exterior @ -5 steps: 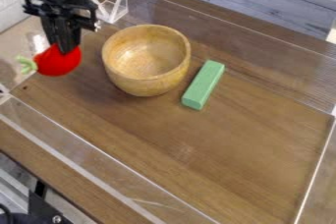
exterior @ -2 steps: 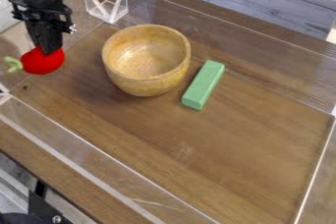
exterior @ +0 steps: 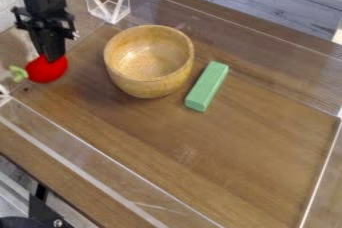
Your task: Move the red object to the left side of the table
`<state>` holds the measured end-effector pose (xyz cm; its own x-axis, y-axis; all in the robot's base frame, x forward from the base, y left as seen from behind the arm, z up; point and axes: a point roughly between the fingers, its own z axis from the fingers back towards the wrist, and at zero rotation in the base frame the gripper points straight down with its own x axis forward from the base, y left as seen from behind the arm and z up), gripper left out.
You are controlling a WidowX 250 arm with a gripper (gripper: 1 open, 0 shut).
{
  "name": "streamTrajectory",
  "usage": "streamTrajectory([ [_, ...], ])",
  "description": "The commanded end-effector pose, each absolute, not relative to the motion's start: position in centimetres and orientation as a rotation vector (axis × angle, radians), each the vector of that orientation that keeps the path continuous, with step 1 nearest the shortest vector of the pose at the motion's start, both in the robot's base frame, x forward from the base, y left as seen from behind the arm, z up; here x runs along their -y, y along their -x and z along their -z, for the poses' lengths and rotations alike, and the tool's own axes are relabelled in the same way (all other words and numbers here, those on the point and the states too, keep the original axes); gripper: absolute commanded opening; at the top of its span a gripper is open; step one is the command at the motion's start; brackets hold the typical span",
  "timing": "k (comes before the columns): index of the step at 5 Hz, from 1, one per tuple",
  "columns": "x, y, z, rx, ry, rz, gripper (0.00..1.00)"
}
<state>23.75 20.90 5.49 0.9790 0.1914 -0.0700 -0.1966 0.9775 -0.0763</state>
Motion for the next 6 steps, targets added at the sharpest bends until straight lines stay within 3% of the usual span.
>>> streamTrajectory([
  [1, -21.7, -25.2, -5.8, -0.013, 0.062, -0.233, 0.0],
  [3, -21.2, -27.7, -5.1, -0.011, 0.081, -0.185, 0.0],
  [5, -21.0, -28.8, -3.4, -0.012, 0.101, -0.186, 0.0],
  [6, -20.9, -29.0, -3.5, -0.013, 0.113, -0.193, 0.0],
])
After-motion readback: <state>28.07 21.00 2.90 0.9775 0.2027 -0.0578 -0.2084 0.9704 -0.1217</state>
